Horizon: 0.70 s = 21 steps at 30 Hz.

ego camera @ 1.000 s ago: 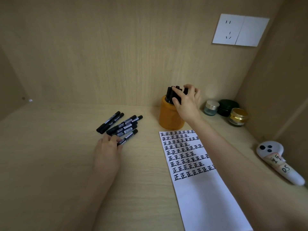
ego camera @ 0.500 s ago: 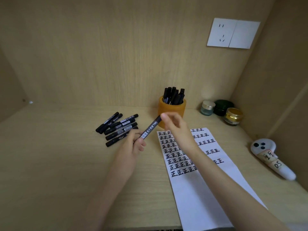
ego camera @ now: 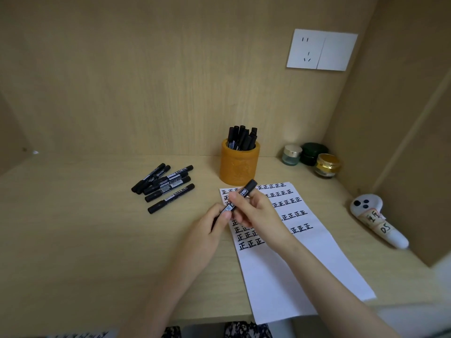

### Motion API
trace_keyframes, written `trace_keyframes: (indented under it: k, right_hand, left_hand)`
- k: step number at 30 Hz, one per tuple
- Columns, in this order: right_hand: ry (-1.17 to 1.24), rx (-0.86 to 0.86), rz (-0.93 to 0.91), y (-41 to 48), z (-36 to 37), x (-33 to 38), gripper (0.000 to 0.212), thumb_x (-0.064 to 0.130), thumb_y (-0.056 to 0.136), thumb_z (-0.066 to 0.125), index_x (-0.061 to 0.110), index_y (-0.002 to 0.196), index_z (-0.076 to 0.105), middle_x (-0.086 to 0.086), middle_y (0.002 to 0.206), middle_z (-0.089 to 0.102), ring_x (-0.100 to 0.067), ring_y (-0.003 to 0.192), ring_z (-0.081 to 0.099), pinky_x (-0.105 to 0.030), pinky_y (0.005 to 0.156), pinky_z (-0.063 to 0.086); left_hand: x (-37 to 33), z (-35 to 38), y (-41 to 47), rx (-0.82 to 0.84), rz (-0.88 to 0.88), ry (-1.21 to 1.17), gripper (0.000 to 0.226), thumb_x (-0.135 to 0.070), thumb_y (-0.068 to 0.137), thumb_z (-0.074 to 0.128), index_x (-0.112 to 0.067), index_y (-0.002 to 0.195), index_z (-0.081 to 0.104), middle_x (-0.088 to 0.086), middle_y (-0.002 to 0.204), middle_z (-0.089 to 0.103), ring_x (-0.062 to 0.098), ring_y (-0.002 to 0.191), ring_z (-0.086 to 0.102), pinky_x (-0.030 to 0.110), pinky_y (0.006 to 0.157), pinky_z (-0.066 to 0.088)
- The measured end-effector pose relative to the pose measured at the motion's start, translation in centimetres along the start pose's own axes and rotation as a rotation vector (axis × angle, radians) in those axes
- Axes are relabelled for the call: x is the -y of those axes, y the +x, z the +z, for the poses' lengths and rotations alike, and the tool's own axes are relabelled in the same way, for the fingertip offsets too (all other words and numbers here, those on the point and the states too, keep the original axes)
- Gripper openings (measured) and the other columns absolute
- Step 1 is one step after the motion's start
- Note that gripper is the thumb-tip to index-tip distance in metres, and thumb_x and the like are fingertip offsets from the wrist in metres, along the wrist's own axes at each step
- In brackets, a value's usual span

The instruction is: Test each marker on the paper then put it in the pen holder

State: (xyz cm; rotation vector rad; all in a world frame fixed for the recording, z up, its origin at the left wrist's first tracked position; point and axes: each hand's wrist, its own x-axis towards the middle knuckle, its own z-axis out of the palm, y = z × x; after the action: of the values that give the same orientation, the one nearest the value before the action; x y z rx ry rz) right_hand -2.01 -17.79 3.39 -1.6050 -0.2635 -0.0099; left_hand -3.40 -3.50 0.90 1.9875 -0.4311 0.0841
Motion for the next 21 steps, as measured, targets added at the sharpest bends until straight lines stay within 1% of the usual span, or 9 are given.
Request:
trace_keyframes:
  k: [2, 4, 6, 8, 12, 14, 18, 21]
  right_hand:
    - [-0.004, -0.012, -0.003, -0.4, -0.3, 0.0, 0.02, 0.022, 0.097, 0.053, 0.009, 0.083, 0.048, 0.0, 0.049, 0.048, -0.007, 0.041, 0.038, -0.014, 0.044, 0.032]
    - [0.0, -0.017, 0.003, -0.9, -0.5, -0.1, 0.02, 0.023, 0.097, 0.053, 0.009, 0.084, 0.047, 0.0, 0.05, 0.047, -0.008, 0.042, 0.037, -0.015, 0.045, 0.032]
    - [0.006, -0.01, 0.008, -1.3, -0.7, -0.2, 0.021, 0.025, 0.097, 0.053, 0.009, 0.085, 0.046, 0.0, 0.049, 0.047, -0.009, 0.043, 0.036, -0.016, 0.045, 0.031]
    - [0.008, -0.006, 0.012, -1.6, -1.0, -0.3, 0.021, 0.025, 0.097, 0.052, 0.009, 0.085, 0.045, 0.001, 0.049, 0.047, -0.009, 0.044, 0.035, -0.016, 0.045, 0.031]
    - [-0.007, 0.005, 0.013, -2.3, -1.4, -0.5, 0.02, 0.023, 0.098, 0.051, 0.008, 0.087, 0.046, 0.002, 0.049, 0.046, -0.008, 0.042, 0.035, -0.015, 0.045, 0.031]
    - [-0.026, 0.0, 0.007, -2.4, -1.5, -0.6, 0.02, 0.024, 0.098, 0.051, 0.007, 0.087, 0.047, 0.0, 0.049, 0.046, -0.009, 0.043, 0.036, -0.015, 0.045, 0.031]
    - [-0.043, 0.016, -0.01, -2.6, -1.9, -0.7, 0.025, 0.027, 0.098, 0.05, 0.008, 0.082, 0.047, -0.005, 0.052, 0.045, -0.014, 0.048, 0.036, -0.017, 0.048, 0.031]
    - [-0.022, 0.022, -0.021, -2.9, -2.0, -0.5, 0.025, 0.029, 0.097, 0.049, 0.013, 0.077, 0.047, -0.001, 0.051, 0.044, -0.017, 0.051, 0.036, -0.019, 0.05, 0.031]
  left_hand:
    - [-0.1, 0.3, -0.1, 0.01, 0.007, -0.038, 0.021, -0.033, 0.098, 0.04, -0.03, 0.082, 0.053, -0.012, 0.053, 0.041, 0.005, 0.052, 0.036, 0.026, 0.056, 0.03]
    - [-0.1, 0.6, -0.1, 0.023, -0.002, -0.089, 0.024, -0.031, 0.097, 0.042, -0.034, 0.077, 0.054, -0.01, 0.053, 0.038, 0.008, 0.053, 0.035, 0.025, 0.056, 0.031]
    - [-0.2, 0.8, -0.1, 0.045, -0.029, -0.134, 0.022, -0.029, 0.097, 0.044, -0.026, 0.079, 0.056, -0.011, 0.053, 0.039, 0.008, 0.055, 0.037, 0.023, 0.055, 0.031]
    - [-0.3, 1.0, -0.2, 0.061, -0.044, -0.163, 0.022, -0.027, 0.097, 0.044, -0.019, 0.081, 0.057, -0.013, 0.051, 0.039, 0.006, 0.055, 0.037, 0.018, 0.052, 0.031]
    - [-0.6, 1.5, -0.4, 0.097, -0.064, -0.248, 0.022, -0.023, 0.097, 0.045, -0.017, 0.08, 0.058, -0.014, 0.047, 0.036, 0.002, 0.048, 0.033, 0.011, 0.044, 0.028]
    - [-0.6, 1.6, -0.5, 0.123, -0.079, -0.283, 0.022, -0.023, 0.097, 0.044, -0.014, 0.081, 0.057, -0.013, 0.047, 0.035, 0.001, 0.045, 0.031, 0.01, 0.041, 0.026]
    - [-0.7, 1.6, -0.6, 0.172, -0.112, -0.362, 0.022, -0.023, 0.097, 0.045, -0.017, 0.08, 0.058, -0.008, 0.052, 0.032, 0.003, 0.043, 0.026, 0.011, 0.037, 0.021]
    - [-0.9, 1.4, -0.6, 0.199, -0.123, -0.412, 0.021, -0.024, 0.097, 0.045, -0.013, 0.086, 0.06, -0.009, 0.049, 0.03, 0.004, 0.041, 0.023, 0.014, 0.036, 0.018]
